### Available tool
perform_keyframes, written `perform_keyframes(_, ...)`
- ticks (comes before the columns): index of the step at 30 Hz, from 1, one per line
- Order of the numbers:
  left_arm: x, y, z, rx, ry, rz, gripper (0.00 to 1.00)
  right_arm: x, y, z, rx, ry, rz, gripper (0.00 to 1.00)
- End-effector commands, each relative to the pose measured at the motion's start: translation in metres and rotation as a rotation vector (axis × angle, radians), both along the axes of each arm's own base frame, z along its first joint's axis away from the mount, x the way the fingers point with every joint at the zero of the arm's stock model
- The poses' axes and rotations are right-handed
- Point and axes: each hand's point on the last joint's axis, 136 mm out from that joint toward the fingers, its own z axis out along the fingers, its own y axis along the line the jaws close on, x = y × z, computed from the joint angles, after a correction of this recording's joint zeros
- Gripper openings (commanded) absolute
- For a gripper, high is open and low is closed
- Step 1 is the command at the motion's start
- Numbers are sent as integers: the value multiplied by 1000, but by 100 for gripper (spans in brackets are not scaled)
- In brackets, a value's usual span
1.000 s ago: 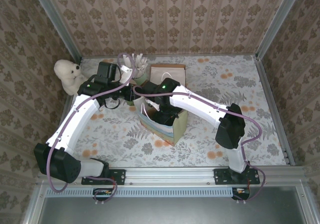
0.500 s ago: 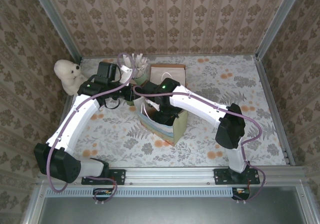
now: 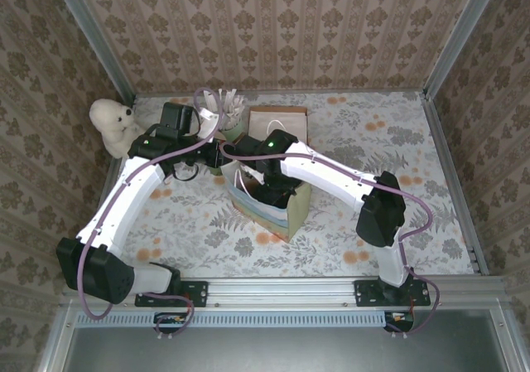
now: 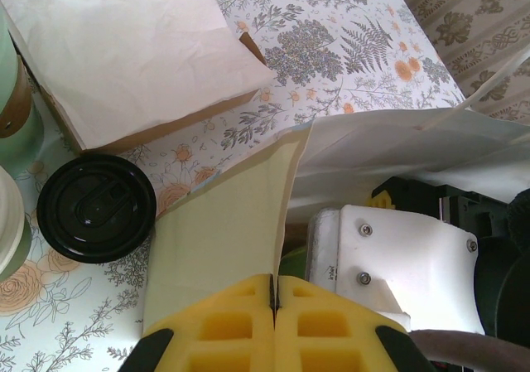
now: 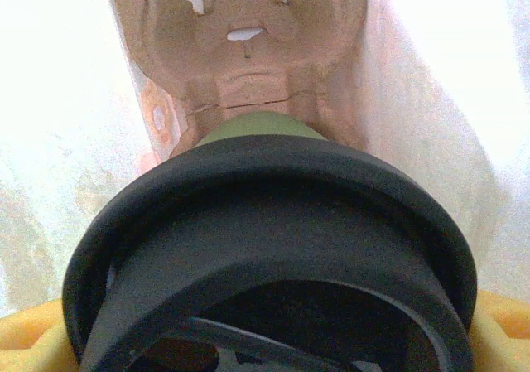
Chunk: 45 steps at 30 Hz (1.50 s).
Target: Pack the takeout coffee
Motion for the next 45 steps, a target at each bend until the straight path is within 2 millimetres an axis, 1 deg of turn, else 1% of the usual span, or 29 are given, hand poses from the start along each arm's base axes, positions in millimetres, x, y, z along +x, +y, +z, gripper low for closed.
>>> perform_keyframes(1, -3, -2, 6, -19, 2, -10, 0, -2, -5, -12, -35, 35, -6, 67)
perform_keyframes(12, -1, -2, 11, -25, -14, -13, 0, -12, -10, 8, -30, 61, -42, 66)
perform_keyframes(17, -1, -3, 13, -30, -19, -18, 0, -13, -14, 11, -45, 62, -52, 66)
perform_keyframes(25, -1, -6, 21, -48, -34, -29, 0, -11, -9, 27, -25, 61, -63, 66)
perform_keyframes(28, 0, -5, 21, -41, -38, -26, 0, -14, -15, 24, -52, 75, -56, 66)
perform_keyframes(34, 0, -4, 22, -34, -42, -26, 0, -20, -25, 12, -105, 113, -52, 66)
perform_keyframes(37, 1, -4, 23, -34, -43, -25, 0, -20, -28, 6, -133, 119, -49, 66)
perform_keyframes(45, 1, -5, 23, -36, -38, -28, 0, -15, -29, 0, -156, 112, -44, 66)
